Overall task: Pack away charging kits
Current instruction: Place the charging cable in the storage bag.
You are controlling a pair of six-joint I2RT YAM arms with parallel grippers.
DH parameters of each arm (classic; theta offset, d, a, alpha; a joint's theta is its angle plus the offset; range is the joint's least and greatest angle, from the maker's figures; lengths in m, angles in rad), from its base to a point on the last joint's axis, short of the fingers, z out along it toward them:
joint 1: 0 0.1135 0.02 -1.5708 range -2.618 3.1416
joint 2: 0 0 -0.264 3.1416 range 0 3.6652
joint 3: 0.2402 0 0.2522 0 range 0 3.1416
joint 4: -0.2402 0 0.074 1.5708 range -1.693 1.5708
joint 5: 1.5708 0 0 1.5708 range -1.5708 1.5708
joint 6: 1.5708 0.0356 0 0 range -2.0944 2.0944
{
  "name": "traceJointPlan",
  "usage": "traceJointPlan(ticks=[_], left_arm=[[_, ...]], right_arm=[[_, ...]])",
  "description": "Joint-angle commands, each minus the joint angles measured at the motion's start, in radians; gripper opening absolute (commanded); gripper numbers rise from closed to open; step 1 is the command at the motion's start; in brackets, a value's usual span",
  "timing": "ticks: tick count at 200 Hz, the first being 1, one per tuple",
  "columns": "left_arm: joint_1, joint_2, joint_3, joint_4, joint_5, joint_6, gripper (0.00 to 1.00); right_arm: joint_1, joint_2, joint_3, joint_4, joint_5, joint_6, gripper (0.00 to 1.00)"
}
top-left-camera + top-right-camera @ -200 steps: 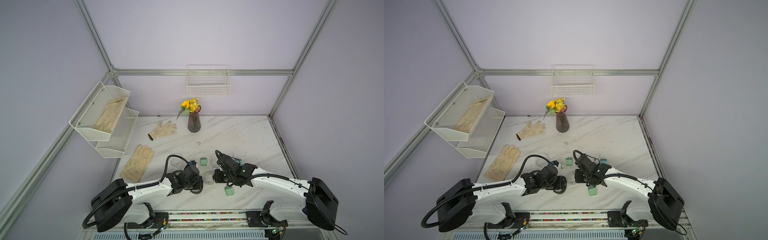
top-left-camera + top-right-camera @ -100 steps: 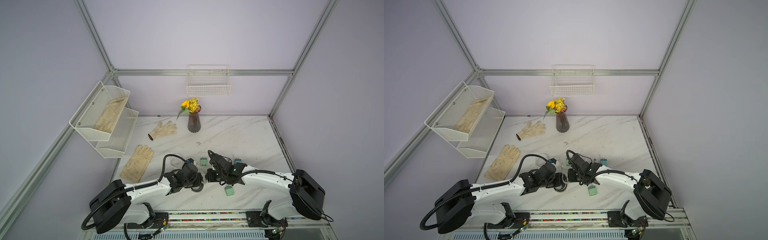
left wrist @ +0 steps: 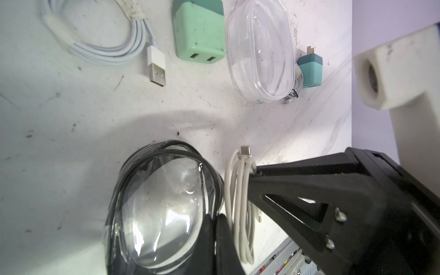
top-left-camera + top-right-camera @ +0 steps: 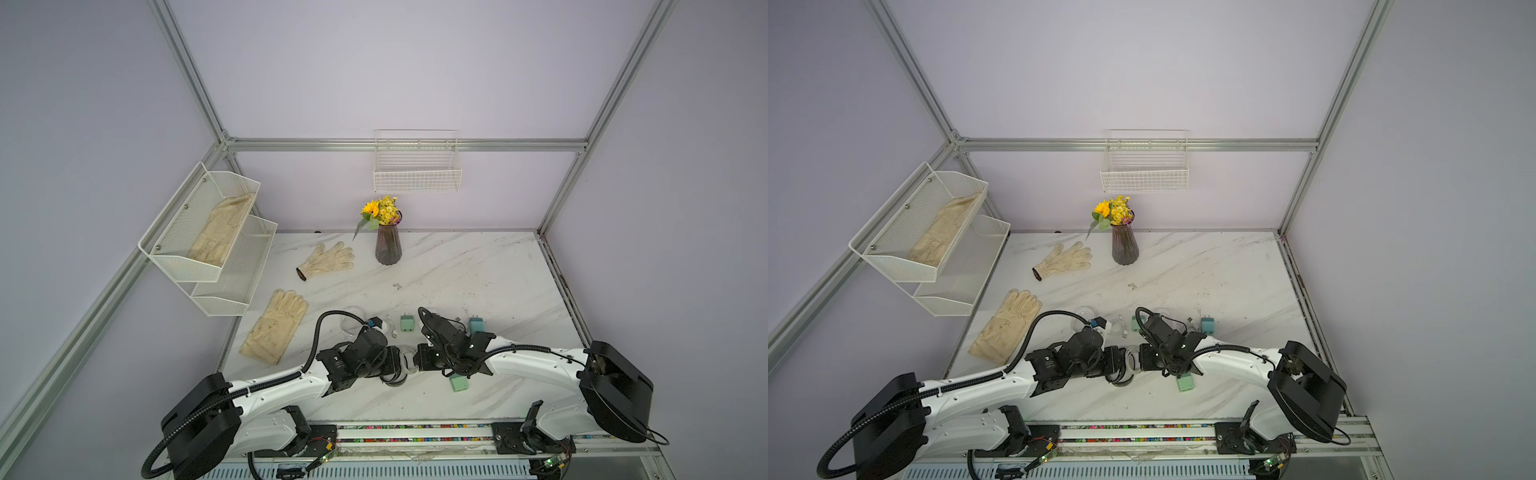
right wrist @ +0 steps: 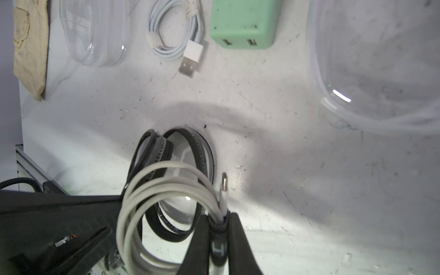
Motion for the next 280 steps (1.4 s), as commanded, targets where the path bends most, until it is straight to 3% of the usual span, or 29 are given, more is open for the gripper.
traceJointPlan(ticks=[1,52,122,211,280], left_arm=[[0.005,-0.036,-0.032,0.001,-0.012,-0.015,0.0],[0.004,-0.076,-0.056,0.007,-0.024,-0.019,0.0],[0.005,-0.061,-0.082,0.112,-0.028,-0.038,0.0],[0.006,-0.137,-0.118,0.102,-0.079,-0.042,0.0],[0.004,-0.08,-0.132,0.196,-0.064,-0.047,0.0]], right_arm=[[0.007,0.009,0.018,-0.034,0.038,-0.019,0.05],[0.008,0.012,0.018,-0.025,0.053,-0.03,0.04],[0.037,0.122,0.143,-0.037,0.056,-0.071,0.03],[0.046,0.169,0.117,-0.056,0.104,-0.09,0.0],[0.11,0.199,0.248,-0.094,0.098,-0.085,0.0]])
